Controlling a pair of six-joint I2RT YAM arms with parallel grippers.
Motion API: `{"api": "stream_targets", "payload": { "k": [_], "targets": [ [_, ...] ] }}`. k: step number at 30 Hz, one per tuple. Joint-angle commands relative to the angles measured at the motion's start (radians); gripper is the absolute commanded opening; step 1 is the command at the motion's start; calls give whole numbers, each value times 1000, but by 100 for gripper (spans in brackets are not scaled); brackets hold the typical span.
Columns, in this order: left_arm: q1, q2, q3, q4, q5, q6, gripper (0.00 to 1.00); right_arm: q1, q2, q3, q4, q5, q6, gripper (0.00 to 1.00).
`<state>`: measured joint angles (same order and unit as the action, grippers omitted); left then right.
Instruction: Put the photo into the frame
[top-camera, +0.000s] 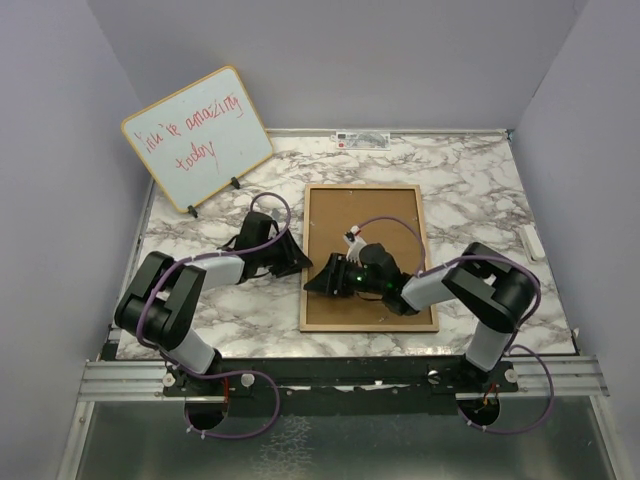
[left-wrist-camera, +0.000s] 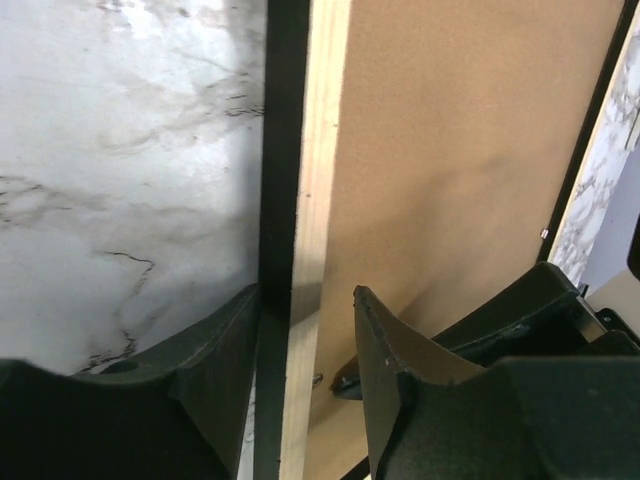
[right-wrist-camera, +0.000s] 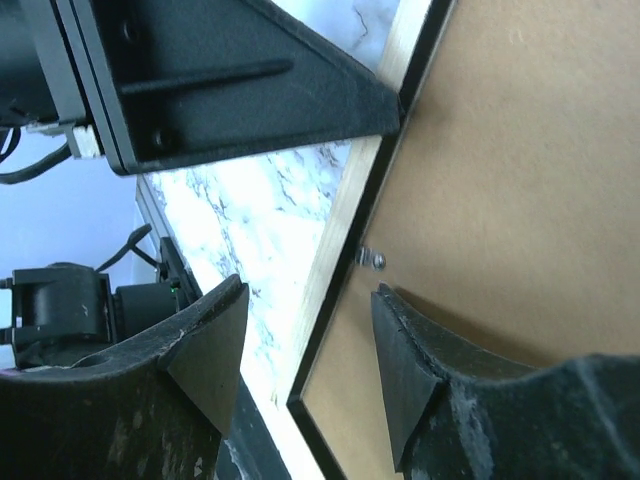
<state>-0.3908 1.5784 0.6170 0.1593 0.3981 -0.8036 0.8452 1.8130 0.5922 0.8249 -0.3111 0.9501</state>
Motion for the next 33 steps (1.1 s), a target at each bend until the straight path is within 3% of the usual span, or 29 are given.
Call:
{"api": "stream_targets", "payload": {
  "k": [1, 7, 12, 18, 22, 29, 33],
  "targets": [
    [-8, -13, -4, -156, -147, 53, 49, 5, -147, -77, -82, 93, -54, 58],
    [-8, -47, 57, -258, -199, 75, 59, -90, -393, -53, -519, 251, -86, 59],
    [-8, 8, 109, -307, -201, 105, 61, -268, -553, 24, -951, 489, -133, 72],
    [-8, 101, 235, -374, -181, 152, 63, -505, -538, 222, -1336, 640, -207, 79],
    [-8, 182, 302, -397, -185, 213, 68, -603, -497, 261, -1385, 600, -224, 86],
    [-8, 298, 435, -449, -148, 287, 68, -638, -382, 260, -1359, 466, -274, 98],
    [-8, 351, 497, -453, -137, 296, 68, -658, -297, 257, -1328, 397, -318, 98]
  ]
}}
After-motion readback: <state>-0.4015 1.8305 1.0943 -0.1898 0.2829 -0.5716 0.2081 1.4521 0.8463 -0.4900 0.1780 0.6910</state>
